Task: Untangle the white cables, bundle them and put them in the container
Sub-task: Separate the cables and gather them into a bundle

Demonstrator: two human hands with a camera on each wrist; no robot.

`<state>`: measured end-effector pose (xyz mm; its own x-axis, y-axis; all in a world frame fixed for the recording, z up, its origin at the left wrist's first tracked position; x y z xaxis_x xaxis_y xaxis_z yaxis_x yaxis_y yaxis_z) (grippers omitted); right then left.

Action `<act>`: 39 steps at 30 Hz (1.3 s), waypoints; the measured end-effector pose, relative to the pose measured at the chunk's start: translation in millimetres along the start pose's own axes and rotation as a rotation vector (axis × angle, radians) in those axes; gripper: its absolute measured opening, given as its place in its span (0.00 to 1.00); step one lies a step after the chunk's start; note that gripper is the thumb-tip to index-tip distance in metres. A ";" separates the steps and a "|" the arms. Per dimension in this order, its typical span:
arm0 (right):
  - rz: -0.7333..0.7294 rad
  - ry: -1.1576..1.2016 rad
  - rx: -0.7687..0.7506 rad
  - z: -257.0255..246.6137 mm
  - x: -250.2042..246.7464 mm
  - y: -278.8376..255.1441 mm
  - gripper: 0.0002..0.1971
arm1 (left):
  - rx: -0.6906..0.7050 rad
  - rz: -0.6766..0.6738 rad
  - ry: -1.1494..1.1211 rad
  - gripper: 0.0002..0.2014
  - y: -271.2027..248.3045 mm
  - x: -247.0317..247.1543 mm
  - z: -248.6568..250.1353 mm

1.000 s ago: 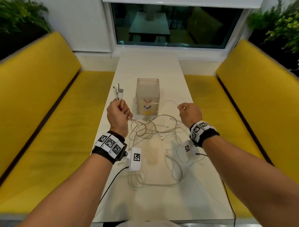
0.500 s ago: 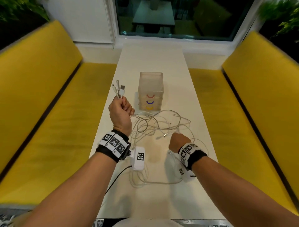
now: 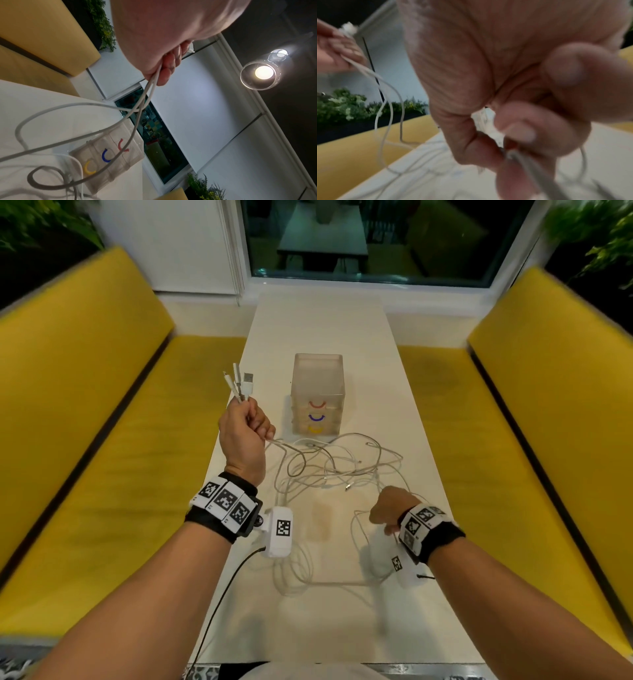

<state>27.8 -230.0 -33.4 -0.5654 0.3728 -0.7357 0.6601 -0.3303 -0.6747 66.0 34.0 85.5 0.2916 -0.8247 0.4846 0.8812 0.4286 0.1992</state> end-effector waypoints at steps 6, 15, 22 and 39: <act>0.274 0.159 -0.094 -5.1 -68.0 -24.2 0.03 | 0.016 -0.008 -0.036 0.06 11.5 -5.9 12.7; 0.081 1.034 -0.644 -33.1 -111.3 -106.4 0.04 | -0.016 -0.136 0.015 0.11 0.5 6.6 10.2; -0.032 1.215 -0.710 -71.5 -92.2 -126.9 0.08 | -0.008 -0.308 0.164 0.14 -30.2 37.6 3.9; 0.218 1.350 -0.673 -86.6 -83.6 -132.8 0.03 | -0.051 -0.312 0.207 0.15 -57.1 55.9 -4.0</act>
<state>30.3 -142.2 122.8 0.1839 0.9821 0.0400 0.9746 -0.1769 -0.1373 33.5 -38.1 97.9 0.0703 -0.9721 0.2237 0.9553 0.1302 0.2654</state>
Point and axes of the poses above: each hand's wrist, its own y-axis towards the middle knuckle, its own x-axis out of the palm, z = x × y, the point moved 4 cm from there along y, towards the middle knuckle, and after that the axes turned 13 degrees about x, right-handed, at the moved point
